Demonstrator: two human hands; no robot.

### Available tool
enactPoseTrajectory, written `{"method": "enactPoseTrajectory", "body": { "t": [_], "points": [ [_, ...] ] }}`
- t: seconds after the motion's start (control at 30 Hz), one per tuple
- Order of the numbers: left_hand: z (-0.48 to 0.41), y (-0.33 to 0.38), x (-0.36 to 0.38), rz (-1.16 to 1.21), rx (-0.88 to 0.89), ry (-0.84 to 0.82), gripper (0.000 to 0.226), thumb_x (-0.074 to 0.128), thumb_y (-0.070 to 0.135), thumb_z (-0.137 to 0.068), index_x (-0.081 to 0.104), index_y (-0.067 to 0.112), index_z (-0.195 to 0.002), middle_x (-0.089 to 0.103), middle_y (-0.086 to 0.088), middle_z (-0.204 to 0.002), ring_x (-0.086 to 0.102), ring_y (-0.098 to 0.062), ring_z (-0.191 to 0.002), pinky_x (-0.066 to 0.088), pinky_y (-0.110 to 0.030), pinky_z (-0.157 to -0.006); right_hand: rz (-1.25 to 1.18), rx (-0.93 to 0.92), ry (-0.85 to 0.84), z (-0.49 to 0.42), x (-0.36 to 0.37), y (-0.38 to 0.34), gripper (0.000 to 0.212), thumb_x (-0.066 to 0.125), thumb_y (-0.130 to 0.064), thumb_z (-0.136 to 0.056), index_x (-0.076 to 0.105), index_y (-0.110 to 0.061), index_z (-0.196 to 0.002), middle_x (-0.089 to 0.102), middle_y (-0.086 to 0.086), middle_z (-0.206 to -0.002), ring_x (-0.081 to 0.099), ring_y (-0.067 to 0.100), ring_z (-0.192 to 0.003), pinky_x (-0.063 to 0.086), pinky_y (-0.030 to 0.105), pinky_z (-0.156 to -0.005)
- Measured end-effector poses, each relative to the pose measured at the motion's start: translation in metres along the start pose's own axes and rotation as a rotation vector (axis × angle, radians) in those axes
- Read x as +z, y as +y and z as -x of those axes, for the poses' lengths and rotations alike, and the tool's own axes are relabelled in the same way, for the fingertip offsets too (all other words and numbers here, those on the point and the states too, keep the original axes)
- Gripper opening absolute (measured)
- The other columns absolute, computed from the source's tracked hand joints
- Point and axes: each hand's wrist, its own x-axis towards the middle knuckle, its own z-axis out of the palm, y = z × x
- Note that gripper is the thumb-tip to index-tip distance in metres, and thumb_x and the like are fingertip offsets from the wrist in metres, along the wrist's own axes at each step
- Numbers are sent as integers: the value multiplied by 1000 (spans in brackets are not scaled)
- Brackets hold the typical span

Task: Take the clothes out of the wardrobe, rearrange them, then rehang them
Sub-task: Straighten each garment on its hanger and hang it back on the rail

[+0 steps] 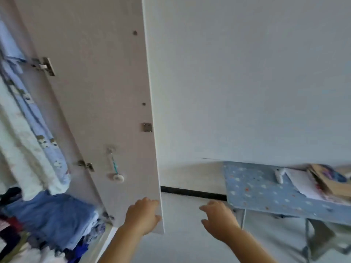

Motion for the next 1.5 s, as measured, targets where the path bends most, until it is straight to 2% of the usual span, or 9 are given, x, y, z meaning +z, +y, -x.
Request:
{"method": "enactPoseTrajectory", "body": {
  "t": [0.13, 0.33, 0.57, 0.73, 0.83, 0.9, 1.0, 1.17, 1.5],
  "points": [
    [18, 68, 28, -12, 226, -60, 53, 44, 43, -95, 32, 26, -143, 40, -3, -141, 40, -22, -128, 37, -32, -100, -1, 227, 5, 81, 8, 55, 45, 47, -30, -94, 43, -25, -138, 43, 3, -137, 40, 24, -126, 35, 32, -102],
    [60, 188, 69, -61, 496, -141, 44, 46, 43, -93, 44, 24, -133, 47, -3, -129, 44, -23, -121, 39, -32, -95, -47, 509, 23, 209, 18, 134, 42, 48, -29, -94, 46, -22, -135, 44, 5, -136, 39, 25, -127, 34, 33, -104],
    [134, 351, 103, -203, 854, -205, 48, 47, 41, -94, 40, 22, -138, 44, -6, -136, 44, -27, -123, 38, -37, -99, -189, 827, 154, 365, 29, 216, 47, 47, -30, -93, 42, -28, -139, 42, 0, -138, 40, 22, -126, 35, 32, -103],
    [197, 472, 137, -296, 1036, -253, 54, 46, 41, -95, 31, 25, -145, 35, -5, -145, 35, -25, -132, 33, -38, -106, -289, 1039, 224, 482, 43, 277, 46, 46, -28, -92, 43, -28, -138, 46, 1, -130, 42, 23, -122, 39, 31, -98],
    [243, 547, 159, -337, 1138, -250, 53, 46, 41, -95, 33, 24, -143, 39, -5, -141, 37, -24, -131, 32, -37, -106, -313, 1150, 275, 553, 50, 317, 38, 47, -28, -89, 54, -30, -126, 50, 0, -118, 48, 22, -114, 43, 30, -93],
    [277, 595, 172, -356, 1195, -258, 51, 46, 42, -94, 36, 24, -141, 42, -4, -139, 40, -24, -128, 33, -37, -104, -300, 1206, 287, 599, 53, 341, 31, 48, -32, -89, 59, -30, -118, 52, 0, -116, 49, 22, -113, 44, 30, -92],
    [321, 657, 189, -352, 1283, -262, 47, 48, 41, -93, 42, 24, -136, 46, -3, -135, 45, -24, -123, 37, -35, -101, -302, 1297, 310, 656, 58, 376, 37, 50, -29, -89, 55, -26, -125, 50, 3, -123, 46, 24, -116, 42, 33, -96],
    [367, 736, 213, -378, 1365, -303, 51, 49, 41, -94, 38, 25, -141, 42, -2, -141, 42, -23, -127, 36, -36, -105, -352, 1390, 330, 715, 69, 430, 35, 47, -23, -87, 58, -24, -120, 51, 2, -123, 48, 24, -113, 44, 33, -92],
    [360, 904, 271, -467, 1473, -387, 43, 51, 36, -92, 46, 24, -134, 46, -1, -136, 46, -23, -123, 39, -36, -99, -452, 1488, 342, 756, 74, 575, 41, 48, -26, -90, 51, -27, -131, 48, 3, -129, 44, 23, -121, 39, 31, -98]
  ]
}}
